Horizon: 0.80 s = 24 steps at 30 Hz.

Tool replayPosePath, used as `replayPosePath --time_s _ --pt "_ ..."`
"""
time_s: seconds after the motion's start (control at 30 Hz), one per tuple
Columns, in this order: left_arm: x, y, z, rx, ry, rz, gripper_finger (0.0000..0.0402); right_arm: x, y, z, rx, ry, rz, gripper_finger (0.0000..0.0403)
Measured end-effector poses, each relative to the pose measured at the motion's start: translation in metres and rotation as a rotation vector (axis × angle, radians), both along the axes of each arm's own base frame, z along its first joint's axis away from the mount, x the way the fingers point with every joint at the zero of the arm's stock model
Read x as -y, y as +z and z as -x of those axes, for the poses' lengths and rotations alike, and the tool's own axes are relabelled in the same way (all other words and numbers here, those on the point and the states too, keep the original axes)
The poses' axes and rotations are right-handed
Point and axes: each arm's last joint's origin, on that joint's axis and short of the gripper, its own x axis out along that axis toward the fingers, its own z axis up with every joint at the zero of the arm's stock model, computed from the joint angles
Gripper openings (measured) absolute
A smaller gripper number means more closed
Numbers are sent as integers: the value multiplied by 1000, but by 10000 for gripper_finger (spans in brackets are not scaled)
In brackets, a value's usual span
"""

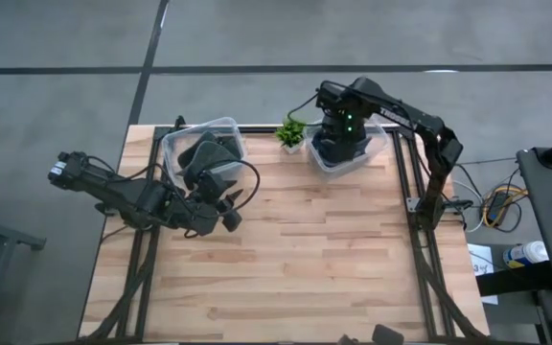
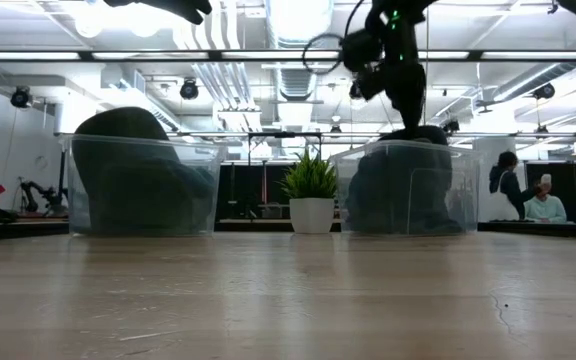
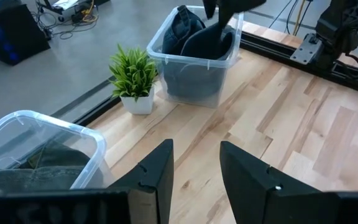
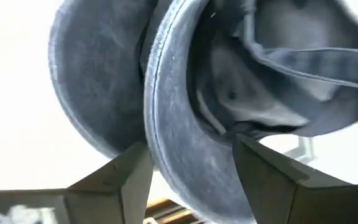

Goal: Pick & Place hat
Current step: Put the blue cap into the right transparent bin, then return to Home Position

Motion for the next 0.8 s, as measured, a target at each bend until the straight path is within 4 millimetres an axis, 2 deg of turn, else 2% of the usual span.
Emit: replayPosePath --time_s 0.33,0.53,0.67,0.8 --pt "0 0 0 1 1 0 124 -9 71 8 271 -71 96 226" --pt "0 1 0 13 12 -9 124 -26 99 17 476 -82 -46 221" --pt "0 2 -1 26 18 -14 124 -46 111 26 567 -53 -151 183" --pt "1 4 -3 35 2 -33 123 -71 114 34 578 -3 -169 104"
